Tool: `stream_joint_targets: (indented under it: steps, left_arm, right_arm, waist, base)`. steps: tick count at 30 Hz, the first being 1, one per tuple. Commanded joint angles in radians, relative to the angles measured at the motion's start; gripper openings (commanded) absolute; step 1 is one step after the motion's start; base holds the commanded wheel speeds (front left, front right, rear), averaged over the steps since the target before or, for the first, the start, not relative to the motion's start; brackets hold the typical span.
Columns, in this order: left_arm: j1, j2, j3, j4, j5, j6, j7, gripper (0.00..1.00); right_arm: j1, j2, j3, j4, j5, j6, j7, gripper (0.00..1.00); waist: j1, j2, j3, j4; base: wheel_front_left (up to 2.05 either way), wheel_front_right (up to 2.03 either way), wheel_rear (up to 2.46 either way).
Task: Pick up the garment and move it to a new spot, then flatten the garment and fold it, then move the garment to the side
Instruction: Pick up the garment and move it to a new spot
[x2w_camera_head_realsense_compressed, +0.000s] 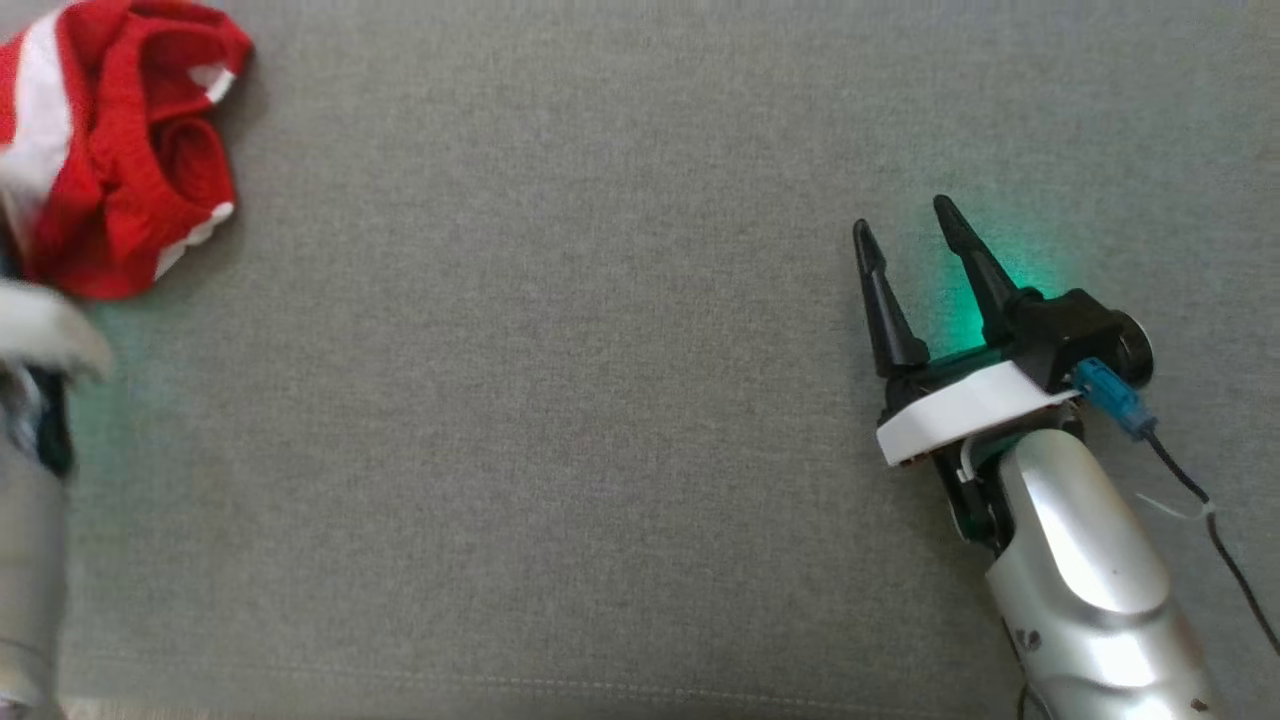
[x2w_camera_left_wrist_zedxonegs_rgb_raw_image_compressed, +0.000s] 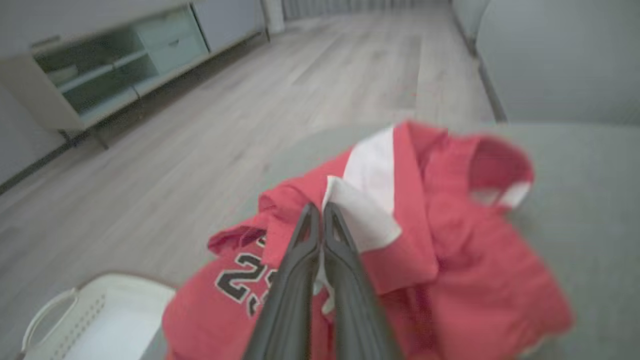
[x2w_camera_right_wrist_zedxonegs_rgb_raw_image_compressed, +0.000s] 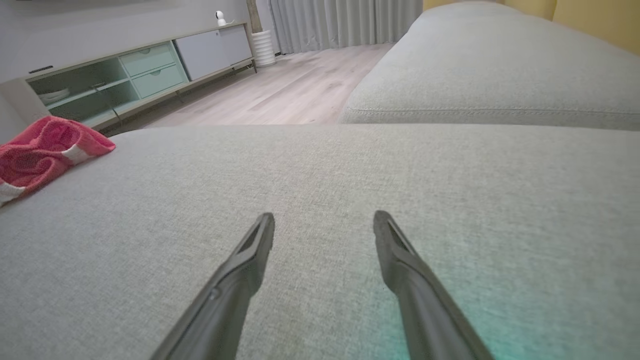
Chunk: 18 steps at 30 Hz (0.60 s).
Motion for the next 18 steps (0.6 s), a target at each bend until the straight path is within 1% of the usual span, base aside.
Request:
stream_joint_targets:
  steps: [1, 4, 7, 8, 9, 13, 16, 18]
  left_arm:
    - [-0.063, 0.09, 0.024, -0.142, 0.023, 0.012, -0.012, 0.0]
    - [-0.071, 0.096, 0.024, -0.335, 0.057, 0.013, -0.013, 0.0]
    - [-0.082, 0.086, -0.001, -0.481, 0.084, 0.006, -0.013, 0.0]
    - [-0.082, 0.086, -0.001, -0.481, 0.084, 0.006, -0.013, 0.0]
    - [-0.088, 0.082, -0.018, -0.518, 0.092, 0.003, -0.013, 0.0]
    - [-0.101, 0.064, -0.098, -0.625, 0.099, -0.005, -0.013, 0.0]
    - [-0.112, 0.031, -0.159, -0.683, 0.076, -0.007, -0.013, 0.0]
    - [-0.113, -0.007, -0.204, -0.714, 0.049, -0.008, -0.013, 0.0]
  right_arm:
    - [0.008, 0.005, 0.016, -0.021, 0.016, 0.004, -0.005, 1.0]
    - [0.024, 0.005, 0.018, -0.021, 0.046, 0.004, -0.005, 1.0]
    - [0.042, 0.005, 0.031, -0.02, 0.085, 0.004, -0.005, 1.0]
    - [0.042, 0.005, 0.031, -0.02, 0.085, 0.004, -0.005, 1.0]
    - [0.047, 0.005, 0.036, -0.02, 0.099, 0.004, -0.005, 1.0]
    - [0.068, 0.005, 0.06, -0.024, 0.144, 0.004, -0.005, 1.0]
    - [0.082, 0.005, 0.067, -0.026, 0.165, 0.004, -0.005, 1.0]
    - [0.092, 0.005, 0.067, -0.024, 0.174, 0.004, -0.005, 1.0]
  waist:
    - [-0.0001, 0.0, -0.038, -0.002]
    - [-0.0001, 0.0, -0.087, -0.009]
    - [-0.0001, 0.0, -0.142, -0.031]
    - [-0.0001, 0.0, -0.142, -0.031]
    - [-0.0001, 0.0, -0.159, -0.041]
    - [-0.0001, 0.0, -0.225, -0.108]
    - [-0.0001, 0.0, -0.262, -0.161]
    - [-0.0001, 0.0, -0.285, -0.196]
  base:
    - [0.0, 0.0, 0.0]
    - [0.0, 0.0, 0.0]
    - [0.0, 0.0, 0.0]
    - [0.0, 0.0, 0.0]
    - [0.0, 0.0, 0.0]
    - [0.0, 0.0, 0.0]
    - [0.0, 0.0, 0.0]
    - [0.0, 0.0, 0.0]
